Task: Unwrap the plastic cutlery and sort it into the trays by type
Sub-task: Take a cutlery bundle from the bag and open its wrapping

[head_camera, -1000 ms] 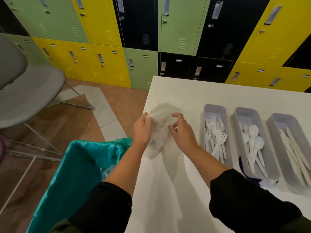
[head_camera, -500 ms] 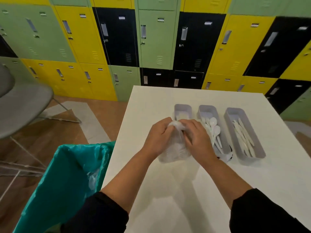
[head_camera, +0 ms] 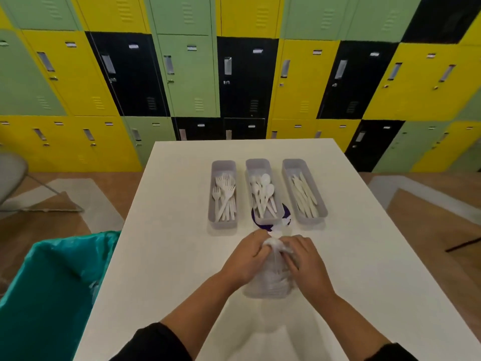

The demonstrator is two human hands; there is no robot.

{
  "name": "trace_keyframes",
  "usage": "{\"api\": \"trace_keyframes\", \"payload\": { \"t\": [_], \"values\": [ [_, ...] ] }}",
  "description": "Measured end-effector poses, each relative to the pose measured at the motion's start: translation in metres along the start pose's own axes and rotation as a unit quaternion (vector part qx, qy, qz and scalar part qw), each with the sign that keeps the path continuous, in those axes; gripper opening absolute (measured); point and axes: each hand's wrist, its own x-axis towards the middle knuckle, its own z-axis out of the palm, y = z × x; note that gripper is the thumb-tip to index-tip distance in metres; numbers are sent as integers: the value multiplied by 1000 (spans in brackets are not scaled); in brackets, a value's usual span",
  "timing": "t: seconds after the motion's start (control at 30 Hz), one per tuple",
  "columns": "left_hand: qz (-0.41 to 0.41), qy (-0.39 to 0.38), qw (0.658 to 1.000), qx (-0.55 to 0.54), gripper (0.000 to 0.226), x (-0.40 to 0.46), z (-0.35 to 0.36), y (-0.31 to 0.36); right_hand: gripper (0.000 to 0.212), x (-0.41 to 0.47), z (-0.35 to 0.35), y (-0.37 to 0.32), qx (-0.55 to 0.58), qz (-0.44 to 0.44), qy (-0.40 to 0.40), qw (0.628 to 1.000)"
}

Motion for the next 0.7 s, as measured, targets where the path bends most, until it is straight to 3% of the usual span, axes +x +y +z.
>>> {"api": "trace_keyframes", "payload": {
  "t": [0.07, 0.23, 0.37, 0.5, 0.7],
  "values": [
    [-13, -15, 999, 27, 45, 0, 15, -4, 41, -8, -3, 10, -6, 16, -19, 1000],
    [-46, -27, 994, 94, 5, -5, 34, -10, 49, -21, -10, 26, -30, 26, -97, 995],
    [-18, 77, 986, 150, 31, -14, 38, -6, 32, -16, -25, 25, -48, -7, -65, 997],
    [1, 81, 982, 169, 18, -21, 41, 1, 25, -15, -23, 25, -93, -72, -55, 992],
    [-13, 79, 979, 188, 11, -22, 37, 4, 12, -7, -22, 30, -76, -65, -65, 993]
  ]
}}
